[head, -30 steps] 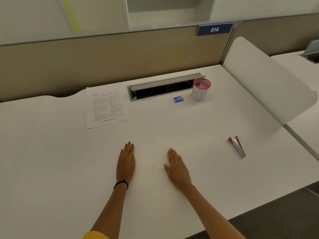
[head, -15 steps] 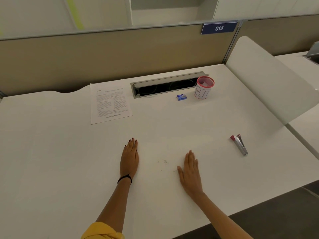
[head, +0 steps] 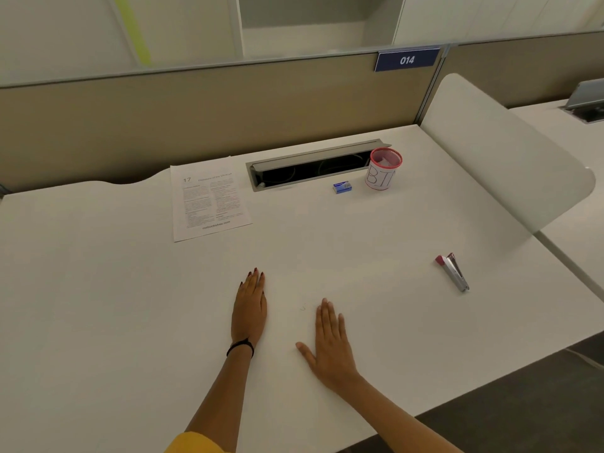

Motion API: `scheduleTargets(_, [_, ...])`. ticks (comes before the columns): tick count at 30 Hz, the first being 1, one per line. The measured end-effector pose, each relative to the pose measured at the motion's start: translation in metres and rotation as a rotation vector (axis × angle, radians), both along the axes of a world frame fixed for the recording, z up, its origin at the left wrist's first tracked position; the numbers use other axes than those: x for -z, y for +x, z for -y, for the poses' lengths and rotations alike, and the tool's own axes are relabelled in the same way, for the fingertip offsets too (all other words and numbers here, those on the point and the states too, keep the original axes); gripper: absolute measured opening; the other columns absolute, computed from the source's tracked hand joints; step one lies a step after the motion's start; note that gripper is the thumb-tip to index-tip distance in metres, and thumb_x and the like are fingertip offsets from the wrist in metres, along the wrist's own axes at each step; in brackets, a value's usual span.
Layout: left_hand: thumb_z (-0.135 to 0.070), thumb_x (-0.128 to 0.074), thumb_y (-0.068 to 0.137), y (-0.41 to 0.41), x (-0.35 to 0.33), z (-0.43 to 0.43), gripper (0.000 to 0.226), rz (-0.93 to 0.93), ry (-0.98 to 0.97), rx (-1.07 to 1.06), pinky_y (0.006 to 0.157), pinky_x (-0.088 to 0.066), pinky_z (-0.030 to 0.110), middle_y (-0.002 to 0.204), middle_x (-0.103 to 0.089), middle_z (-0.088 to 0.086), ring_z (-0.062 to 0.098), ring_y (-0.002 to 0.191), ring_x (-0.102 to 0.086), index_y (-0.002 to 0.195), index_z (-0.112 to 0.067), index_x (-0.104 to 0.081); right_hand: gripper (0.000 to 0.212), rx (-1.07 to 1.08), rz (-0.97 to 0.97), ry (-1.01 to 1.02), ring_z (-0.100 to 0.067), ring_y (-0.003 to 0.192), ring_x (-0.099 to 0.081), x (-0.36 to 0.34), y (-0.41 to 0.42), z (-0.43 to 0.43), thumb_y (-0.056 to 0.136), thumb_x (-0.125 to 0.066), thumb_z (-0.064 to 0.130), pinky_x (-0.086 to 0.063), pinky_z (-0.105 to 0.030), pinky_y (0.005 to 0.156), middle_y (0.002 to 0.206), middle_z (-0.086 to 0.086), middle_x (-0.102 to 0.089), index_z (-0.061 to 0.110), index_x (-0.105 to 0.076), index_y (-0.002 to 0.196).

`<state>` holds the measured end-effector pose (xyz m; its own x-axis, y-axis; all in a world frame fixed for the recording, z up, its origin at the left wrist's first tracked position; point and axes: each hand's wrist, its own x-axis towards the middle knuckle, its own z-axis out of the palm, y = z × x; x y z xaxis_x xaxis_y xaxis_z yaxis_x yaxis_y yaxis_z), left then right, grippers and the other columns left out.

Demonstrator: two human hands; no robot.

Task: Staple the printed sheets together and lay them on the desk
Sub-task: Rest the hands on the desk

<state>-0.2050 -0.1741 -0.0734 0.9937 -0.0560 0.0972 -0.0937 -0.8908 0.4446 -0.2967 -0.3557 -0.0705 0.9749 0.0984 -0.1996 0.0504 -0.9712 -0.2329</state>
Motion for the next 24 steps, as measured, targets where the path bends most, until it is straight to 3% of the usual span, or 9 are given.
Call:
scheduleTargets(5, [-0.005, -0.033, 0.095, -0.004, 0.0, -0.001, 0.047, -0.01, -0.014, 0.013, 0.115, -0.01, 0.03, 0.151, -0.024, 0.006, 0.018, 0.141, -0.019, 0.142, -0.007, -0.024, 0.08, -0.013, 0.043, 0.104, -0.021, 0.143, 0.008, 0.0, 0.023, -0.018, 0.093, -0.011, 0.06, 0.01, -0.028, 0.115, 0.154, -0.016, -0.008, -0.001, -0.008, 0.145])
scheduleTargets(9, [-0.006, -0.03, 0.096, -0.01, 0.001, -0.004, 0.047, -0.01, -0.017, 0.04, 0.115, -0.007, 0.03, 0.152, -0.022, 0.006, 0.019, 0.141, -0.018, 0.142, -0.007, -0.023, 0.074, -0.048, 0.141, 0.196, -0.017, 0.144, 0.004, -0.001, 0.038, -0.015, 0.09, 0.0, 0.059, 0.017, -0.021, 0.112, 0.152, -0.003, 0.004, 0.007, 0.006, 0.143])
scheduleTargets(11, [-0.014, -0.02, 0.094, -0.012, 0.002, -0.005, 0.048, -0.013, -0.014, 0.044, 0.115, -0.007, 0.029, 0.152, -0.021, 0.004, 0.017, 0.141, -0.017, 0.142, -0.008, -0.022, 0.061, -0.139, 0.113, 0.211, -0.016, 0.145, -0.001, -0.004, 0.042, -0.012, 0.095, -0.005, 0.049, 0.003, -0.023, 0.118, 0.152, 0.004, 0.004, 0.015, 0.0, 0.146])
scheduleTargets(13, [-0.025, -0.006, 0.089, -0.013, 0.003, -0.006, 0.058, -0.014, -0.018, 0.043, 0.115, -0.007, 0.029, 0.152, -0.021, 0.004, 0.015, 0.141, -0.016, 0.142, -0.009, -0.022, 0.048, -0.205, 0.13, 0.229, -0.016, 0.144, -0.01, -0.007, 0.042, -0.01, 0.101, -0.028, 0.021, -0.014, -0.028, 0.119, 0.155, 0.004, -0.007, 0.019, -0.015, 0.147])
scheduleTargets(15, [-0.03, -0.001, 0.085, -0.013, 0.005, -0.006, 0.065, -0.007, -0.019, 0.043, 0.115, -0.007, 0.03, 0.152, -0.022, 0.004, 0.015, 0.141, -0.016, 0.142, -0.009, -0.022, 0.059, -0.214, 0.198, 0.294, -0.017, 0.138, -0.032, -0.011, 0.037, -0.007, 0.088, -0.053, -0.001, -0.032, -0.029, 0.11, 0.151, -0.002, -0.031, 0.015, -0.035, 0.141])
scheduleTargets(17, [-0.031, 0.0, 0.084, -0.013, 0.005, -0.006, 0.066, -0.019, -0.016, 0.046, 0.115, -0.006, 0.029, 0.152, -0.021, 0.004, 0.015, 0.141, -0.016, 0.143, -0.009, -0.021, 0.065, -0.248, 0.237, 0.328, -0.02, 0.121, -0.054, -0.012, 0.029, -0.002, 0.069, -0.073, -0.006, -0.05, -0.031, 0.095, 0.135, -0.006, -0.054, 0.009, -0.052, 0.129])
scheduleTargets(18, [-0.031, 0.0, 0.084, -0.012, 0.004, -0.006, 0.066, -0.027, -0.016, 0.048, 0.115, -0.005, 0.029, 0.152, -0.02, 0.004, 0.015, 0.141, -0.015, 0.143, -0.009, -0.021, 0.062, -0.256, 0.24, 0.336, -0.018, 0.118, -0.057, -0.012, 0.025, 0.001, 0.068, -0.075, -0.003, -0.052, -0.031, 0.092, 0.132, -0.005, -0.057, 0.009, -0.055, 0.126])
scheduleTargets(21, [-0.03, -0.002, 0.086, -0.013, 0.003, -0.007, 0.063, -0.042, -0.017, 0.048, 0.115, -0.005, 0.028, 0.153, -0.019, 0.002, 0.015, 0.141, -0.015, 0.143, -0.01, -0.021, 0.046, -0.274, 0.228, 0.271, -0.019, 0.12, -0.054, -0.014, 0.02, 0.008, 0.086, -0.057, 0.007, -0.051, -0.034, 0.094, 0.134, -0.007, -0.053, 0.006, -0.048, 0.131])
scheduleTargets(24, [-0.028, -0.005, 0.087, -0.014, 0.004, -0.008, 0.061, -0.052, -0.019, 0.046, 0.115, -0.006, 0.028, 0.152, -0.019, 0.002, 0.014, 0.141, -0.016, 0.143, -0.01, -0.022, 0.044, -0.312, 0.264, 0.228, -0.023, 0.095, -0.064, -0.01, 0.02, 0.013, 0.076, -0.067, -0.001, -0.058, -0.029, 0.064, 0.114, -0.006, -0.055, 0.002, -0.052, 0.117])
